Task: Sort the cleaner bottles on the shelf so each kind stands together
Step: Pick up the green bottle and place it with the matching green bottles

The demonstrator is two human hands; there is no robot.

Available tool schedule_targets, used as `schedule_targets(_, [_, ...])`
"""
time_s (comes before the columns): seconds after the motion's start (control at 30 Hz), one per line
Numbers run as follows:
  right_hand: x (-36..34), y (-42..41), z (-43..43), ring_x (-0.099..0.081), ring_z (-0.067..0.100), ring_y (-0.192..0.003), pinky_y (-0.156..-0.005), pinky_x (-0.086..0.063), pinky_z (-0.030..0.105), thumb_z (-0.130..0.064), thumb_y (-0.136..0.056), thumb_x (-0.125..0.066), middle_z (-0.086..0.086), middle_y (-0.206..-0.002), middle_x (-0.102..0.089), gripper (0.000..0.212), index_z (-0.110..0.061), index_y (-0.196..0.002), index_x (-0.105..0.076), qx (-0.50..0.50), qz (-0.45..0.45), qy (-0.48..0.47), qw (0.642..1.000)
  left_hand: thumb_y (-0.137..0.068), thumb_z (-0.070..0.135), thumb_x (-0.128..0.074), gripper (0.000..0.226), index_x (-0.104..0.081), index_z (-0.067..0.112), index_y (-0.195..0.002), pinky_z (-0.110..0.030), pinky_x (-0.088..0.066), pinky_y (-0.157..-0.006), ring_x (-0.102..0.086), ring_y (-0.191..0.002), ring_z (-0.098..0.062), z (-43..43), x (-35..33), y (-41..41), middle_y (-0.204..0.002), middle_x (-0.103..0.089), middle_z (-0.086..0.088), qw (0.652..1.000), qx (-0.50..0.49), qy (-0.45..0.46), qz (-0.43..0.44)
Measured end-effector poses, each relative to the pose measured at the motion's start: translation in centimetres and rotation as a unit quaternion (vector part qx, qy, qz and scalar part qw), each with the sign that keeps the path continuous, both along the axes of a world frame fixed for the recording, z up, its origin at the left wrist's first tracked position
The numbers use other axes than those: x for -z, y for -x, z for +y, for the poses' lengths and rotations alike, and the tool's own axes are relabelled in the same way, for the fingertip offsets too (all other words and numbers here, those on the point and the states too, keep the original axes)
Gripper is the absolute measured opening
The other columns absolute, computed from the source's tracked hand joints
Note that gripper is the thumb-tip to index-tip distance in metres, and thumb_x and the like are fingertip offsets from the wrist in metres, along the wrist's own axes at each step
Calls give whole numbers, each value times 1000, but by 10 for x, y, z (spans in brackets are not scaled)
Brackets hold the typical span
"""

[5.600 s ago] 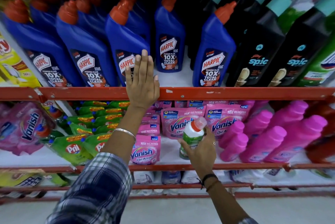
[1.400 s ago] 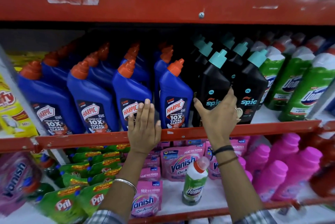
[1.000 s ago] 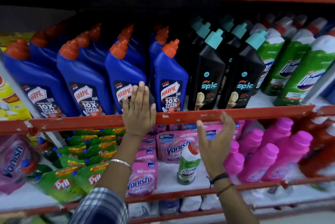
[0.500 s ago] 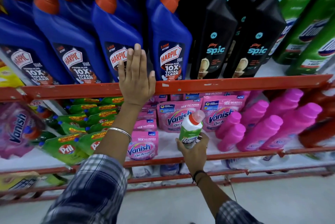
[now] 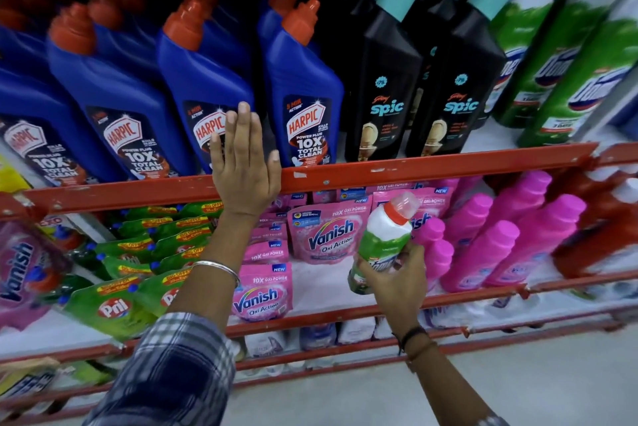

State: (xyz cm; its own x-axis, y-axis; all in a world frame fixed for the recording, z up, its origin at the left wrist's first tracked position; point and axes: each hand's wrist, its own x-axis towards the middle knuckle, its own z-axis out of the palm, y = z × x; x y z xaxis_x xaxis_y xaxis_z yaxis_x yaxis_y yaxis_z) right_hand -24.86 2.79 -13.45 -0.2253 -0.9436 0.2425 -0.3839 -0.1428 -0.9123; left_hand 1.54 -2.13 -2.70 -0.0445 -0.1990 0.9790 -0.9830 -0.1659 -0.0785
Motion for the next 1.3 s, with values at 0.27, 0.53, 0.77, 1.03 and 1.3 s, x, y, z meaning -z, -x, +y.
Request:
schedule_targets(0.27, [-113,57,-27,-60,4,-85,-67,-43,5,-62,-52,-81,-7,-100,-64,69,-34,-107,-50,66,-33,160,984,-100,30,-35,64,-11,7,-154,-37,-3,-123,-4,-151,-18,2,-3,4,-164,-1,0,1000,4,12,-13])
schedule_targets(0.53, [-205,101,-82,-59,12,-90,-79,-48,30,-70,-55,-76,-1,-104,-66,81,-17,-113,-59,188,-26,252,949,-97,29,-39,64,-20,4,-153,-40,-9,-123,-13,-150,-22,0,0,3,-163,-12,-6,999,1,29,-20])
schedule_targets(0.77, [-237,116,-127,-57,17,-99,-78,-34,14,-57,-62,-82,7,-117,-64,80,-11,-123,-57,182,-3,252,950,-100,31,-34,61,-20,4,-153,-40,-9,-123,-13,-150,-23,0,0,2,-163,-13,-6,999,4,28,-22])
schedule_targets(1.03, [-220,110,-156,-59,16,-95,-82,-49,34,-48,-60,-86,-2,-110,-63,77,-15,-120,-51,153,-29,225,962,-102,33,-31,60,-18,4,-153,-40,-7,-123,-12,-150,-22,0,-1,2,-163,-11,-6,999,3,26,-24])
schedule_targets(1.3, [-210,116,-168,-63,22,-100,-82,-52,40,-53,-62,-82,2,-113,-67,74,-22,-120,-48,144,1,224,964,-102,33,-31,60,-19,3,-153,-39,-7,-124,-12,-150,-23,-2,1,0,-162,-13,-7,999,-11,29,-33])
